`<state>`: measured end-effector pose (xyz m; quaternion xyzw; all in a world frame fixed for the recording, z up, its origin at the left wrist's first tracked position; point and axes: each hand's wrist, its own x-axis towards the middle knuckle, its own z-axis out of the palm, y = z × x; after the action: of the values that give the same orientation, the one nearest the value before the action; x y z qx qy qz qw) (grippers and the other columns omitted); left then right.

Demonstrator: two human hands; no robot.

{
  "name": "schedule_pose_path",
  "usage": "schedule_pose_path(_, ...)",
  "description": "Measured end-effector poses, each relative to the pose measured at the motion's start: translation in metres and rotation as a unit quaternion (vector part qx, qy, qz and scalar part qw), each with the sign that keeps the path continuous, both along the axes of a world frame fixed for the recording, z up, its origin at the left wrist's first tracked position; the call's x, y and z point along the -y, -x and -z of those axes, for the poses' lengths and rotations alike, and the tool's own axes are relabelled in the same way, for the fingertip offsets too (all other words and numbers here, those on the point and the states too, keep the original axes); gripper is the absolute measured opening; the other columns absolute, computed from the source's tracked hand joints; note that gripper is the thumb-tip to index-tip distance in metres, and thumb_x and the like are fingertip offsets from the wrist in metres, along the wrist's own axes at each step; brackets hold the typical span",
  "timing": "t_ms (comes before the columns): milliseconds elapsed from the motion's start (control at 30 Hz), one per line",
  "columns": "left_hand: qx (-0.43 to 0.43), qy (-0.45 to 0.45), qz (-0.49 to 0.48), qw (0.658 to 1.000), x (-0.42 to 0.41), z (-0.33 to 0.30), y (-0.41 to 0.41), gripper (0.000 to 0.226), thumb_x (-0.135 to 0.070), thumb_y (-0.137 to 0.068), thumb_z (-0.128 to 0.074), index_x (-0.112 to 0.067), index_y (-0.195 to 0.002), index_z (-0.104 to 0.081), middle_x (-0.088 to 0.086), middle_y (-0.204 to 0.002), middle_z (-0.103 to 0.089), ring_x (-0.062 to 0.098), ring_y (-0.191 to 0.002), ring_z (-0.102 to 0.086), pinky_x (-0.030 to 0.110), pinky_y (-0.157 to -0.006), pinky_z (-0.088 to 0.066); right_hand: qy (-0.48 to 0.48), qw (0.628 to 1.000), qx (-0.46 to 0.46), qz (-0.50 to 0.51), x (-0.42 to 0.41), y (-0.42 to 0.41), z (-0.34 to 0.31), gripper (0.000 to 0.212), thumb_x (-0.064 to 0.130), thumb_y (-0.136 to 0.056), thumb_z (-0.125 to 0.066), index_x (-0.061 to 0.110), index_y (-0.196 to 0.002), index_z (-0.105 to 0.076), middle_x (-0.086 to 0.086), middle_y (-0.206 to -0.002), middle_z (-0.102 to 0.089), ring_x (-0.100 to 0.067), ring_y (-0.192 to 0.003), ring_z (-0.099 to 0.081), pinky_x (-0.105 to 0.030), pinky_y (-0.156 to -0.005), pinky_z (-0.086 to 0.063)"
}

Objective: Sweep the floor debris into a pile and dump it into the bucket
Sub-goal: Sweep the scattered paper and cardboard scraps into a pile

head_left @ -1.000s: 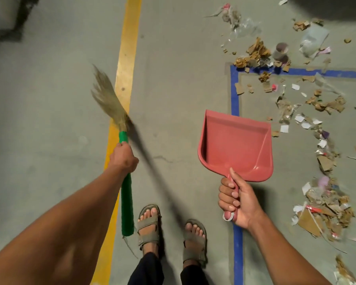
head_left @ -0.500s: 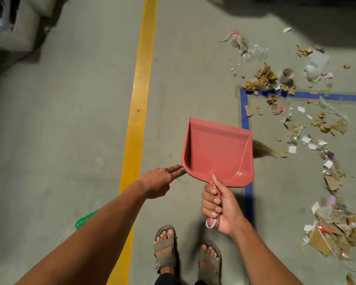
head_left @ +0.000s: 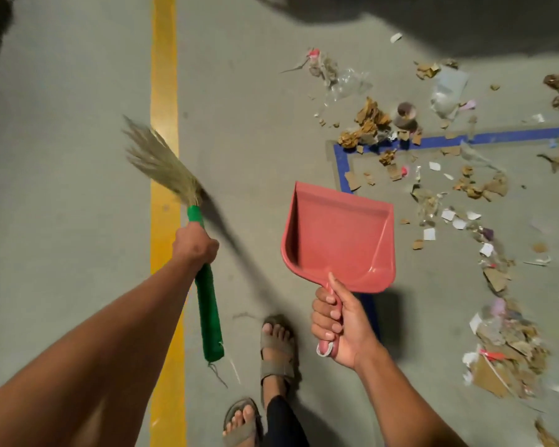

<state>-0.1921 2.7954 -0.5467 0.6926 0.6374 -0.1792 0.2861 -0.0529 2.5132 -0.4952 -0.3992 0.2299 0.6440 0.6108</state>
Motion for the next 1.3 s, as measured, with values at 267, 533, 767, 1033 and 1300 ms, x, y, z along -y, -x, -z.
schedule_pose_path(267,0.014,0.079,0.468,0.88,0.07,0.056,-0.104,0.084,-0.004,-0.092,-0.052,-0.01,-0.164,-0.007,0.012,-0.168,-0.018,0.046,-0.12,-0.058,0.054,-0.101,-0.051,0.049,0.997,-0.016,0.061,0.029,-0.083,0.026,0.045,0.046,-0.102,-0.058,0.021,-0.069,-0.041,0.007,-0.048,-0.027,-0.005,-0.031,-0.024,-0.022,-0.034,-0.014)
schedule_pose_path(533,0.04,0.093,0.657,0.747,0.06,0.032,-0.157,0.088,-0.005,-0.096,-0.045,-0.024,-0.166,0.005,0.0,-0.174,-0.001,0.04,-0.127,-0.053,0.047,-0.095,-0.052,0.054,0.993,-0.005,0.104,0.014,-0.119,0.008,0.045,0.045,-0.103,-0.056,0.021,-0.068,-0.042,0.007,-0.048,-0.026,-0.006,-0.033,-0.022,-0.024,-0.038,-0.011)
schedule_pose_path(767,0.099,0.013,0.513,0.852,-0.037,0.021,-0.113,0.09,-0.009,-0.089,-0.047,-0.02,-0.166,-0.003,0.002,-0.174,-0.008,0.043,-0.122,-0.06,0.048,-0.1,-0.053,0.034,0.993,-0.007,0.112,-0.024,-0.122,-0.003,0.044,0.045,-0.102,-0.058,0.021,-0.07,-0.039,0.007,-0.049,-0.025,-0.005,-0.032,-0.022,-0.023,-0.036,-0.012)
schedule_pose_path(1033,0.028,-0.085,0.233,0.968,-0.111,0.01,-0.081,0.076,-0.005,-0.092,-0.055,0.001,-0.157,-0.018,0.021,-0.161,-0.03,0.051,-0.113,-0.058,0.05,-0.091,-0.051,0.013,0.994,0.008,0.107,-0.079,-0.099,-0.002,0.045,0.047,-0.102,-0.058,0.021,-0.071,-0.039,0.007,-0.051,-0.023,-0.006,-0.034,-0.02,-0.023,-0.034,-0.016)
schedule_pose_path(1300,-0.028,0.019,0.388,0.921,-0.068,0.028,-0.108,0.073,-0.01,-0.09,-0.062,0.0,-0.152,-0.024,0.02,-0.146,-0.042,0.049,-0.111,-0.061,0.052,-0.092,-0.053,0.027,0.99,0.006,0.14,-0.097,-0.075,0.008,0.045,0.048,-0.103,-0.056,0.022,-0.07,-0.041,0.008,-0.05,-0.025,-0.005,-0.032,-0.022,-0.022,-0.034,-0.016)
